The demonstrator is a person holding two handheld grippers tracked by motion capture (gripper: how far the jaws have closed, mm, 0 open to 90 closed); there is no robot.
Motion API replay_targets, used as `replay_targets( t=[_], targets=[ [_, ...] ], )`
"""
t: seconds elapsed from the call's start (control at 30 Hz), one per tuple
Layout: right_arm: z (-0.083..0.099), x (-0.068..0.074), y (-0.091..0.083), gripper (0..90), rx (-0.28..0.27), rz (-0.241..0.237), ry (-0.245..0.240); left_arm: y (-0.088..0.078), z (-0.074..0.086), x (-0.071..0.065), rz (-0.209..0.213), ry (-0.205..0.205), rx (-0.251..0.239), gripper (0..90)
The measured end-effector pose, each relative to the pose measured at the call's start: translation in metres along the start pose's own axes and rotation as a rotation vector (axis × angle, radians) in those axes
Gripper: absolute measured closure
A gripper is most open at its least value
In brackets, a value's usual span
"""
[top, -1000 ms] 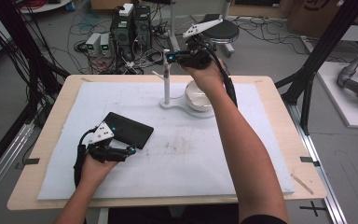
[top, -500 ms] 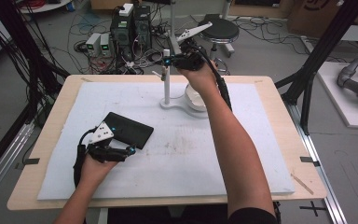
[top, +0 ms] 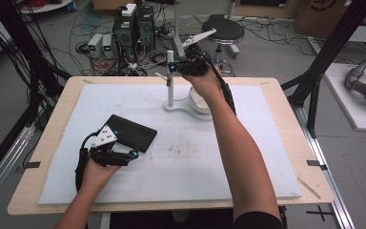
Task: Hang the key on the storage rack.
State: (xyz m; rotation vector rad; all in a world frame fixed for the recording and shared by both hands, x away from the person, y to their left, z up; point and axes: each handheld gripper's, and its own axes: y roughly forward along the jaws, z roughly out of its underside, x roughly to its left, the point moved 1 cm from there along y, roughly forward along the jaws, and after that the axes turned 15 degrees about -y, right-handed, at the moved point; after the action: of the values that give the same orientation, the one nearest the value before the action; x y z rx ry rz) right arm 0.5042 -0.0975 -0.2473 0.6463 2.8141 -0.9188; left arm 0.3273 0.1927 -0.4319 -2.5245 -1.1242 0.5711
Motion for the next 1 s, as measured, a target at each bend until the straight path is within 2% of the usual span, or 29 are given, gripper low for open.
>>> replay_targets(
  t=[0.43,0.83,0.97,1.0],
  targets=[
    [0.006,-0.007,0.014,90.0,0.009,0.002,0.029,0.0,0.001,0.001,0.002,-0.004,0.001,15.1],
    [0.009,-0.012,0.012,90.0,0.015,0.023,0.047,0.0,0.001,0.001,0.001,-0.003,0.003,15.0],
    [0.008,-0.012,0.012,86.1,0.006,0.045,0.059,-0.001,0.001,0.001,0.001,-0.003,0.003,15.1],
    [0.007,-0.012,0.009,77.0,-0.011,0.08,0.07,-0.001,0.001,0.001,0.001,-0.005,0.001,15.0]
  ],
)
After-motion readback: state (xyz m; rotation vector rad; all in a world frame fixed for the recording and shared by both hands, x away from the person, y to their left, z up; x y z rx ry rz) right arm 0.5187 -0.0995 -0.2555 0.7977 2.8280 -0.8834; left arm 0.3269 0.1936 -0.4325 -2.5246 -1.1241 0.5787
